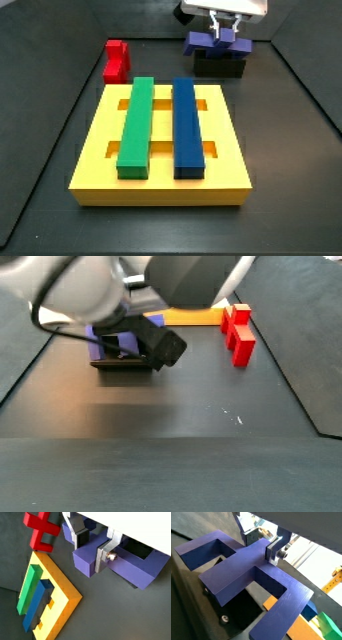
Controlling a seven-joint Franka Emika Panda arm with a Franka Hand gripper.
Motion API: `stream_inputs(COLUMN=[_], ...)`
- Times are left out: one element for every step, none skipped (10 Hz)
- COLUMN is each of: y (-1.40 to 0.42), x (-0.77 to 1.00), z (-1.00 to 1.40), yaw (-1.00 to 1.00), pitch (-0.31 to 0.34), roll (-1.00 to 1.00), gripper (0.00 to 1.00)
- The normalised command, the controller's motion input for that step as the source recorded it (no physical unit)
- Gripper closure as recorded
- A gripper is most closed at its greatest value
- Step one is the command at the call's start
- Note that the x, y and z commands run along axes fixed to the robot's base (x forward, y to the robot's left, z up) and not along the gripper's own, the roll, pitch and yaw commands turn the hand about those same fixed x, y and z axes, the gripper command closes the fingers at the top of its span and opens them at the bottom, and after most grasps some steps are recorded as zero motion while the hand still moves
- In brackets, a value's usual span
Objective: Pick up the purple object. Move up. Place the purple object on the fixture. Regrasp the purple object. Move to above the board. Insert the purple object.
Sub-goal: Place the purple object on the fixture.
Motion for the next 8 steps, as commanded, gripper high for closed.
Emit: stream_inputs(y=[-0.08, 0.00, 0.06, 0.16, 0.17, 0.07, 0.00, 0.00], x=[0.36, 0.35, 0.00, -0.26, -0.26, -0.12, 0.00, 0.00], z=[-0.33, -0.26, -0.19, -0.17, -0.15, -0.10, -0.03, 0.00], yaw=[-0.02, -0.01, -0.05, -0.16, -0.19, -0.10, 0.00, 0.00], pitch=[0.189, 0.169, 0.049, 0.000, 0.000, 0.000, 0.000, 0.000], roll=[0.48, 0.27, 0.11, 0.15, 0.00, -0.03, 0.00, 0.00], gripper=[1.00, 1.00, 1.00, 1.00, 1.00, 1.00, 1.00, 1.00])
